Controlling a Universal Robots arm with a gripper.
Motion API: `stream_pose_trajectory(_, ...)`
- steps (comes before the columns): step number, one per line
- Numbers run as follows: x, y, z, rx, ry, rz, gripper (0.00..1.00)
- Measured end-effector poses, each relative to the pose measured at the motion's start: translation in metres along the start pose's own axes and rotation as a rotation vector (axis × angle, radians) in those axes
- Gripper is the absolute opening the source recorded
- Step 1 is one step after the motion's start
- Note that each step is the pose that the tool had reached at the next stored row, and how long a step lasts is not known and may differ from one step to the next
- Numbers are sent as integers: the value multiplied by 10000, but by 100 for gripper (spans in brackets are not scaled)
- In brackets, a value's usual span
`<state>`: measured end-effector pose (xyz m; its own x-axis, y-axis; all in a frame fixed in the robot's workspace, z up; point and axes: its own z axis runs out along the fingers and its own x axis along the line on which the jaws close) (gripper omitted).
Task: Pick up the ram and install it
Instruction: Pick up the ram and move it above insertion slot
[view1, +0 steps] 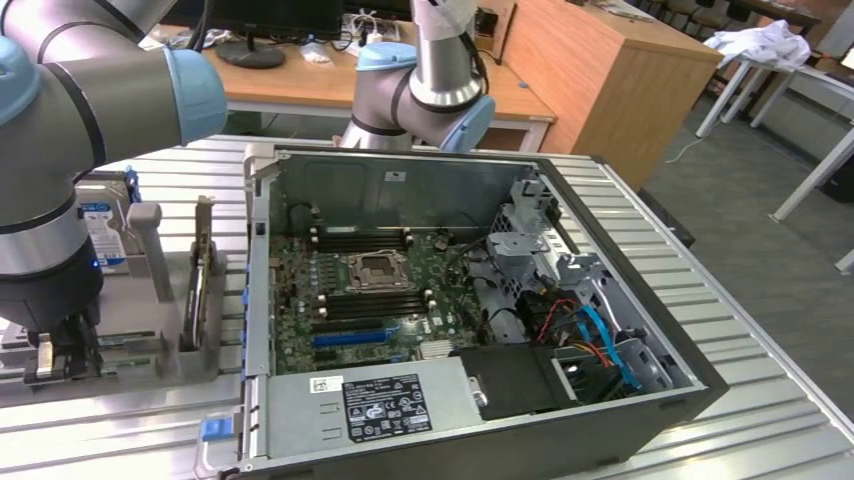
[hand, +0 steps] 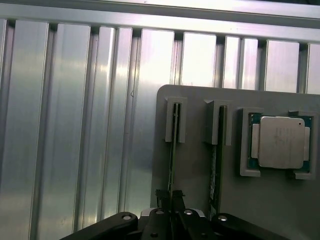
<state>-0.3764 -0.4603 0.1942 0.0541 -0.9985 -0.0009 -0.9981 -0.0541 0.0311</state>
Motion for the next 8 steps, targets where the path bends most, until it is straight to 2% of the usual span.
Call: stream_pose_trajectory(8,0,0,-1,1,0,1,13)
